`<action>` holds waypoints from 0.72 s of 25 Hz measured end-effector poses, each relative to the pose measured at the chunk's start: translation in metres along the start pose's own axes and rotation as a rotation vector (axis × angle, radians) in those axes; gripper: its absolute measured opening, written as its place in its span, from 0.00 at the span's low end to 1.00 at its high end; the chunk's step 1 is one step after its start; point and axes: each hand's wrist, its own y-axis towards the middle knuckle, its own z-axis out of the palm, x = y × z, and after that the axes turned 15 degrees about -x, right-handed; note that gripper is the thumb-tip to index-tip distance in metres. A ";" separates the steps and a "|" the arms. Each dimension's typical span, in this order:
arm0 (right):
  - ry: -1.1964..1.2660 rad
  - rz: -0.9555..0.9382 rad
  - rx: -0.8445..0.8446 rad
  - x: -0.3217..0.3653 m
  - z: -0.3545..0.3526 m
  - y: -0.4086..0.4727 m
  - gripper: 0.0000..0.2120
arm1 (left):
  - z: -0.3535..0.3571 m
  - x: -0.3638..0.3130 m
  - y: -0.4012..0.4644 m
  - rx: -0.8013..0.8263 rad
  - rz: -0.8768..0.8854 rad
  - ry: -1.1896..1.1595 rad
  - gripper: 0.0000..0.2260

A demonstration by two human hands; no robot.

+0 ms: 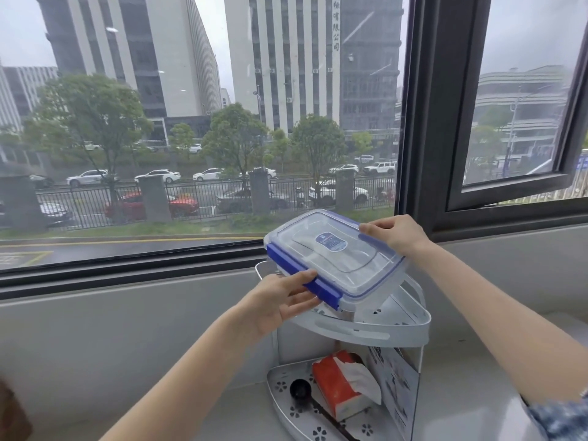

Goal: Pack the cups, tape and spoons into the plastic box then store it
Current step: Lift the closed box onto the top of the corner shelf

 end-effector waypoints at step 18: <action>-0.322 -0.093 0.083 -0.003 -0.001 -0.011 0.17 | -0.014 -0.010 -0.016 0.031 -0.069 0.208 0.08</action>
